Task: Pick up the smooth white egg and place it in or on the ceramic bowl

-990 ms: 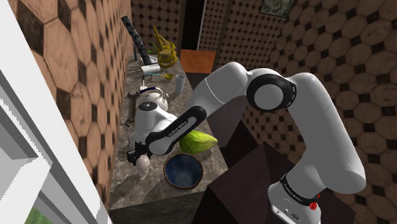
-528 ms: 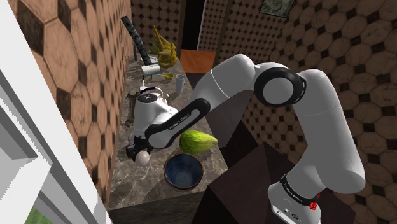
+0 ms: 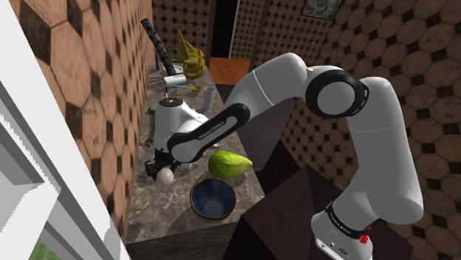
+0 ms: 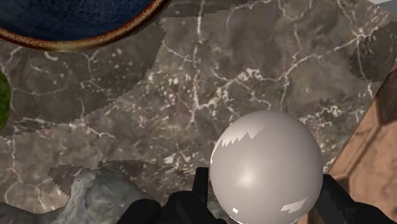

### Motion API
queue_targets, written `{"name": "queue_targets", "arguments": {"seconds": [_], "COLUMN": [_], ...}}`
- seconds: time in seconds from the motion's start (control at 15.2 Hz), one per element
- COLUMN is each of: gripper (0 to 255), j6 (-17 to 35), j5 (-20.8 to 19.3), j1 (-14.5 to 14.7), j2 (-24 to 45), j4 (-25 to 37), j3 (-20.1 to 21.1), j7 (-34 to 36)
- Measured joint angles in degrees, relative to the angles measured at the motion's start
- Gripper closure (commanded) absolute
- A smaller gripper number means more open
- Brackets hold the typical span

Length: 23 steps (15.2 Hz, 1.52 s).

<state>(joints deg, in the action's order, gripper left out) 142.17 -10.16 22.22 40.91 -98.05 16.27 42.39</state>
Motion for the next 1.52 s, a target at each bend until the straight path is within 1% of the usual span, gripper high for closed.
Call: {"name": "queue_targets", "arguments": {"seconds": [0.73,0.79,0.92,1.12,1.39,1.52], "gripper": [255,255,255,255,255,255], "j6": [-5.42,-4.93,-2.68,0.95,5.18,7.32], "j5": [1.58,1.79,2.41,3.84,6.42,8.47], "j1": [-0.98,-1.33,-2.49,-4.45,-6.82,-8.18], "j2": [-5.82,-6.95,-10.06,-15.91,-22.90,-26.87], "j4": [-0.33,-1.94,-7.31,-16.70,-27.67,-33.60], "j3": [1.50,1.68,2.17,3.22,4.74,5.72], "j7": [-0.49,-0.57,-1.01,-1.90,-3.81,-5.43]}}
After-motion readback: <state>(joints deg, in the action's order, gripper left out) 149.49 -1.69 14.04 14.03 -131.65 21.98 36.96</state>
